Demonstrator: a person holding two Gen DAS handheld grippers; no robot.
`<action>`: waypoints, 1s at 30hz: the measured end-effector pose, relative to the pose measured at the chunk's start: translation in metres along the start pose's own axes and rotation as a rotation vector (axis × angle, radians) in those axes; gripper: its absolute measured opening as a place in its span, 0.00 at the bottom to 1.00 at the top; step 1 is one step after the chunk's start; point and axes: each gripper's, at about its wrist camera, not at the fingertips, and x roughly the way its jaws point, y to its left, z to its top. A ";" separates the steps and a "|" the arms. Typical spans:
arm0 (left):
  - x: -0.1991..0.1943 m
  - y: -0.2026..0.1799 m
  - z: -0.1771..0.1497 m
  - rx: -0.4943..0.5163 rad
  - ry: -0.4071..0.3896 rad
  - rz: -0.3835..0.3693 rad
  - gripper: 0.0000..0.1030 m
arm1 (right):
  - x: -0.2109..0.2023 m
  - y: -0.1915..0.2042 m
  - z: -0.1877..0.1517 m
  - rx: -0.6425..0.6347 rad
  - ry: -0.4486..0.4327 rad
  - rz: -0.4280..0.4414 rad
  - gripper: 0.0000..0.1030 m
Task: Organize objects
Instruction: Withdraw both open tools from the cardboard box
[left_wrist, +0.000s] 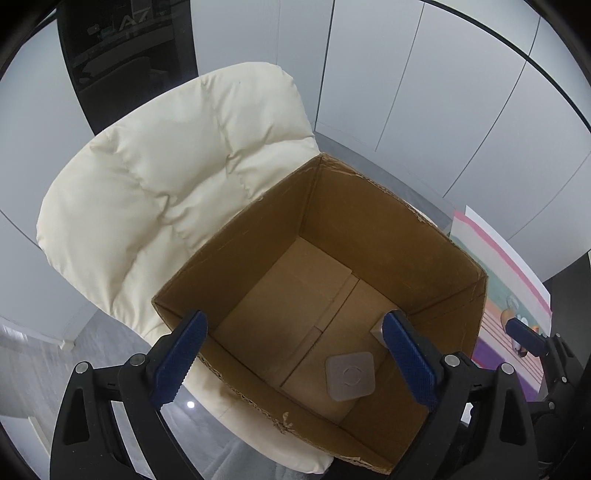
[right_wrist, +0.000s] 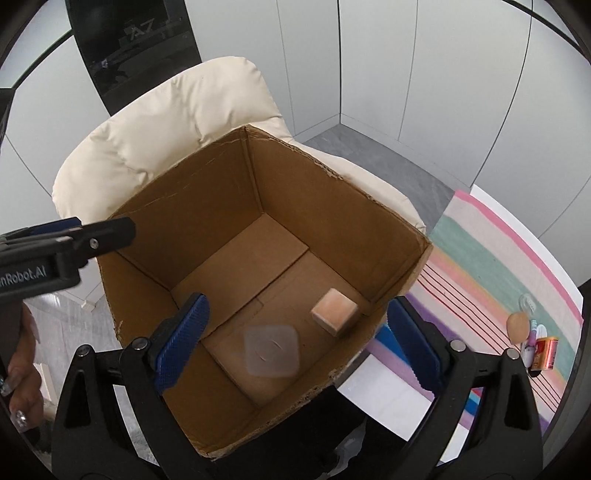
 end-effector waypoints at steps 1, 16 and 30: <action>-0.002 -0.001 0.000 0.004 -0.003 0.000 0.94 | -0.001 -0.001 -0.001 0.001 -0.001 0.001 0.96; -0.018 -0.009 -0.007 0.028 -0.020 -0.011 0.94 | -0.008 -0.012 -0.002 0.057 0.012 0.004 0.96; -0.058 -0.002 -0.042 0.034 -0.051 0.006 0.94 | -0.044 -0.008 -0.025 0.061 0.016 -0.008 0.96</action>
